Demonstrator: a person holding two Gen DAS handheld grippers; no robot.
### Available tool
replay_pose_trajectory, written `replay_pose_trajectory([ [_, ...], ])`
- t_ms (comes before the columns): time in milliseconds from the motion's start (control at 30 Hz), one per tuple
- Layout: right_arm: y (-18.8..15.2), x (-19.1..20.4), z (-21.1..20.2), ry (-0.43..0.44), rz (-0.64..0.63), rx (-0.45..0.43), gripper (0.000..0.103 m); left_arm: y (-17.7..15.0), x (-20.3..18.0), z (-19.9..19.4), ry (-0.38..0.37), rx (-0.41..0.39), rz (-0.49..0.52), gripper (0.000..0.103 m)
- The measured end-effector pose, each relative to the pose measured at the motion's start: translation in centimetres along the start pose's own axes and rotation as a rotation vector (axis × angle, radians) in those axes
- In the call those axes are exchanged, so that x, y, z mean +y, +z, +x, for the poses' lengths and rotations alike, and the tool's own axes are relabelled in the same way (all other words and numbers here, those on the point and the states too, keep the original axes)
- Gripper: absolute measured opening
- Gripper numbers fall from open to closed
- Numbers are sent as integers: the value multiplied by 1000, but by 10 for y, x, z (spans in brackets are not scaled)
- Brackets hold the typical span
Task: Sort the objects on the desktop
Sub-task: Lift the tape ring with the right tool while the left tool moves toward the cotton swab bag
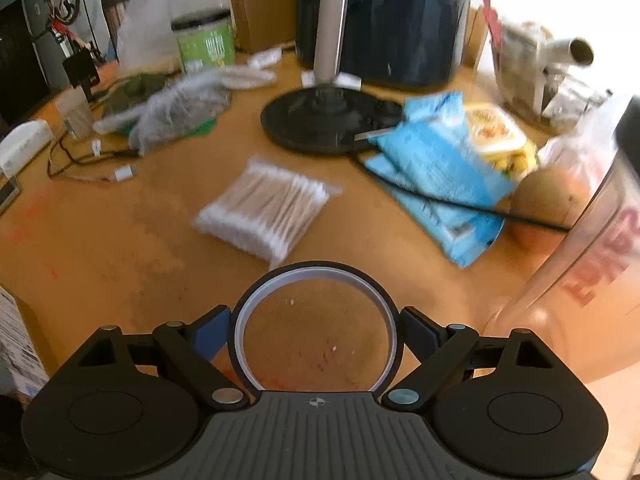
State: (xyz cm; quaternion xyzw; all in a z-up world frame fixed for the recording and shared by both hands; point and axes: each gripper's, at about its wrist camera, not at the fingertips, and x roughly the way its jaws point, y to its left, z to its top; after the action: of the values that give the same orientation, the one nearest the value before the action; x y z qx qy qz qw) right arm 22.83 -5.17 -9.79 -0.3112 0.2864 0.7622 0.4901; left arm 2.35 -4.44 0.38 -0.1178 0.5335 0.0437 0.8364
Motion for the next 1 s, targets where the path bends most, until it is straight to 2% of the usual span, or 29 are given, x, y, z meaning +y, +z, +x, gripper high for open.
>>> replay_pose_trajectory([
  [167, 4, 6, -22, -24, -28, -51, 90, 9, -4, 0, -5, -21, 16, 102],
  [400, 6, 15, -51, -31, -26, -94, 91, 29, -8, 8, -33, -33, 93, 102],
  [700, 2, 26, -90, -71, 109, -119, 91, 58, -14, 31, -102, -45, 227, 102],
  [1000, -22, 33, -127, -167, 220, -124, 91, 80, -27, 51, -183, -63, 370, 102],
])
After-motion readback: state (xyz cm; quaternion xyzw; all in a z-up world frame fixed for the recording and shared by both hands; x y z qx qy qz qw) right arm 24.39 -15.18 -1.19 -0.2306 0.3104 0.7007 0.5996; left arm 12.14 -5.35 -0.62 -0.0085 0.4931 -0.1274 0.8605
